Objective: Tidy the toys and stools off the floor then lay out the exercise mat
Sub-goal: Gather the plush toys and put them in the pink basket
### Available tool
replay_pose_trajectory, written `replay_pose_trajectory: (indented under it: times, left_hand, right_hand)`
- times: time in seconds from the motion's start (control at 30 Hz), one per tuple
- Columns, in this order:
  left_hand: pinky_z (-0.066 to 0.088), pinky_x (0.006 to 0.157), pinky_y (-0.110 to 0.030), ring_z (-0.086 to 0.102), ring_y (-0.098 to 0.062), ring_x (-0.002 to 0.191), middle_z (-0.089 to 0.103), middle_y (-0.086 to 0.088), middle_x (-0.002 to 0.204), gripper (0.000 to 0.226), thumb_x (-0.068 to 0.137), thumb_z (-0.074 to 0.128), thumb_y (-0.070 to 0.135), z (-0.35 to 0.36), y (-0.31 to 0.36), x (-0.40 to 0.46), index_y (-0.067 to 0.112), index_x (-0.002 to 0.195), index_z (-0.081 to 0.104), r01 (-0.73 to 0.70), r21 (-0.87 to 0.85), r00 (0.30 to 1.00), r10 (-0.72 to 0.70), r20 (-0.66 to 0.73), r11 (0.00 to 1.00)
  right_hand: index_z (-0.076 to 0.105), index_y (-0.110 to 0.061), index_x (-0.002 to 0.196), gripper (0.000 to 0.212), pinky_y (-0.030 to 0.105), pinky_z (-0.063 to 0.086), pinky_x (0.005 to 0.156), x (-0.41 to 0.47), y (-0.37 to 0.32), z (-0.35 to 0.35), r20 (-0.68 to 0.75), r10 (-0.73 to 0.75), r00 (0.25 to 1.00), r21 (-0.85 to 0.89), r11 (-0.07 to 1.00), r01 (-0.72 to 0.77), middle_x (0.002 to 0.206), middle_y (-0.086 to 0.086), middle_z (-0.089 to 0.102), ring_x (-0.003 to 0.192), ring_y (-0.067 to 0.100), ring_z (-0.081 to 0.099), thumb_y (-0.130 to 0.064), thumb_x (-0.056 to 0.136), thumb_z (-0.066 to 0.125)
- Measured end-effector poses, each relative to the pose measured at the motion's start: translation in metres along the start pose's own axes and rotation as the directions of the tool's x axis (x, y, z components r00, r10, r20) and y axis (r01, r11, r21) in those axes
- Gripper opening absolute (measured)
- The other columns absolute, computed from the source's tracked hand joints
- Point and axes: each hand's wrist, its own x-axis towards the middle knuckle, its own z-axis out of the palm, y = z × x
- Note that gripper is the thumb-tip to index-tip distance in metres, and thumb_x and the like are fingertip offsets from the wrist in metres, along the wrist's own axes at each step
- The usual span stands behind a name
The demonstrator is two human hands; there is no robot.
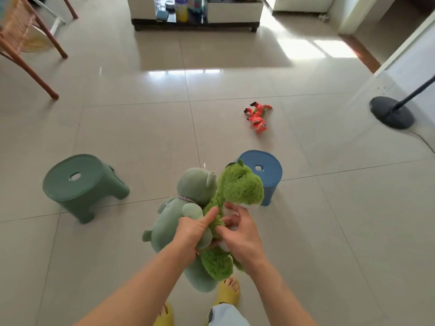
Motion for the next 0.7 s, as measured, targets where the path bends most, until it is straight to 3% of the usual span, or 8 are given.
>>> replay_pose_trajectory:
  times: [0.2,0.3,0.47,0.6,0.7]
  left_hand:
    - [0.056,0.049,-0.036,0.067,-0.033,0.089,0.063,-0.024,0.115,0.067,0.066,0.082,0.023,-0.006,0.002,-0.021,-0.002,0.12,0.052,0.074,-0.025,0.996,-0.072,0.054,0.997]
    - [0.054,0.049,-0.03,0.065,-0.031,0.094,0.06,-0.022,0.12,0.075,0.062,0.085,0.02,-0.006,0.005,-0.021,0.002,0.125,0.048,0.06,-0.016,0.998,-0.06,0.012,0.998]
    - [0.046,0.054,-0.032,0.059,-0.031,0.087,0.058,-0.023,0.116,0.052,0.08,0.068,0.012,-0.001,0.022,-0.014,0.003,0.126,0.047,-0.025,-0.088,0.99,0.013,-0.139,0.996]
    - [0.044,0.053,-0.032,0.058,-0.028,0.081,0.059,-0.017,0.106,0.043,0.082,0.067,0.017,0.014,0.055,-0.016,0.007,0.121,0.051,-0.081,-0.148,0.98,0.052,-0.19,0.986]
    - [0.043,0.051,-0.032,0.057,-0.029,0.09,0.059,-0.014,0.107,0.037,0.082,0.069,0.019,0.026,0.08,-0.018,0.012,0.114,0.053,-0.107,-0.142,0.974,0.075,-0.212,0.984]
  right_hand:
    - [0.046,-0.03,0.118,0.05,0.017,0.05,0.064,-0.031,-0.015,-0.006,0.068,-0.004,0.998,0.01,1.0,0.003,0.082,-0.001,0.056,0.073,0.004,0.059,-0.001,0.08,0.064]
    - [0.046,-0.031,0.117,0.052,0.019,0.051,0.068,-0.035,-0.022,-0.004,0.039,-0.023,0.999,0.029,0.999,0.022,0.081,-0.002,0.058,0.073,0.003,0.059,-0.003,0.079,0.066]
    - [0.046,-0.033,0.114,0.048,0.031,0.053,0.083,-0.035,-0.035,0.002,0.022,-0.079,0.997,0.061,0.995,0.078,0.085,-0.005,0.067,0.084,0.005,0.064,-0.007,0.078,0.065]
    - [0.039,-0.022,0.127,0.053,0.018,0.048,0.065,-0.024,-0.05,-0.018,-0.007,-0.069,0.998,0.174,0.982,0.069,0.096,0.003,0.071,0.08,0.006,0.063,-0.001,0.083,0.06]
    - [0.04,-0.021,0.129,0.05,0.014,0.049,0.061,-0.01,-0.063,-0.047,-0.033,-0.095,0.995,0.166,0.981,0.099,0.095,0.002,0.071,0.078,0.0,0.063,-0.002,0.086,0.058]
